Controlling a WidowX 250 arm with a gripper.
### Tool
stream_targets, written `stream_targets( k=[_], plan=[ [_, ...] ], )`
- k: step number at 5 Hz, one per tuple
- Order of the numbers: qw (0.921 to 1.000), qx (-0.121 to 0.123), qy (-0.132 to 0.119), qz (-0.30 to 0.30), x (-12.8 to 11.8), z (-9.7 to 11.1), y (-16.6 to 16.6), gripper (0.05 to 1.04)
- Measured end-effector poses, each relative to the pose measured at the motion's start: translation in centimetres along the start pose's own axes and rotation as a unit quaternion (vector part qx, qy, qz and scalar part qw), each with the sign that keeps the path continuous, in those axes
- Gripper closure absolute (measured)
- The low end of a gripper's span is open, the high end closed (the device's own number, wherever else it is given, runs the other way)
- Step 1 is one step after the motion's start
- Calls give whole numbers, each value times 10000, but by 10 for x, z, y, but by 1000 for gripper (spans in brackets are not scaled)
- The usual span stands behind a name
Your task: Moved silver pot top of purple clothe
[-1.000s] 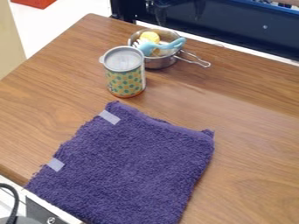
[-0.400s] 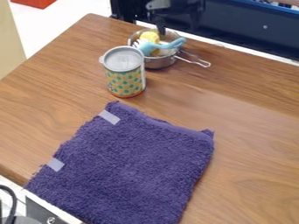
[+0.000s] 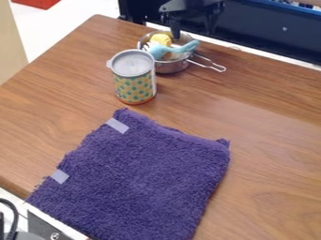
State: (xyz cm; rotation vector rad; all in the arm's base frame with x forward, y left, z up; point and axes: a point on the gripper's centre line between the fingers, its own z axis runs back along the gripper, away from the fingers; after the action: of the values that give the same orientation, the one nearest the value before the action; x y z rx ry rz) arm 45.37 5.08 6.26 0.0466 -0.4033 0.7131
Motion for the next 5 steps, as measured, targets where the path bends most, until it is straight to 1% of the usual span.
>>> stream_targets(
  k=[1, 2, 3, 4, 5],
  plan=[
    [9997, 147, 179, 74, -3, -7, 1, 84],
    [9992, 204, 312, 147, -8, -14, 0, 84],
    [9985, 177, 438, 276, -12, -19, -2, 113],
    [9962, 259, 750, 351, -16, -29, -5, 376],
    [9960, 245, 768, 379, -14, -28, -5, 673]
  ],
)
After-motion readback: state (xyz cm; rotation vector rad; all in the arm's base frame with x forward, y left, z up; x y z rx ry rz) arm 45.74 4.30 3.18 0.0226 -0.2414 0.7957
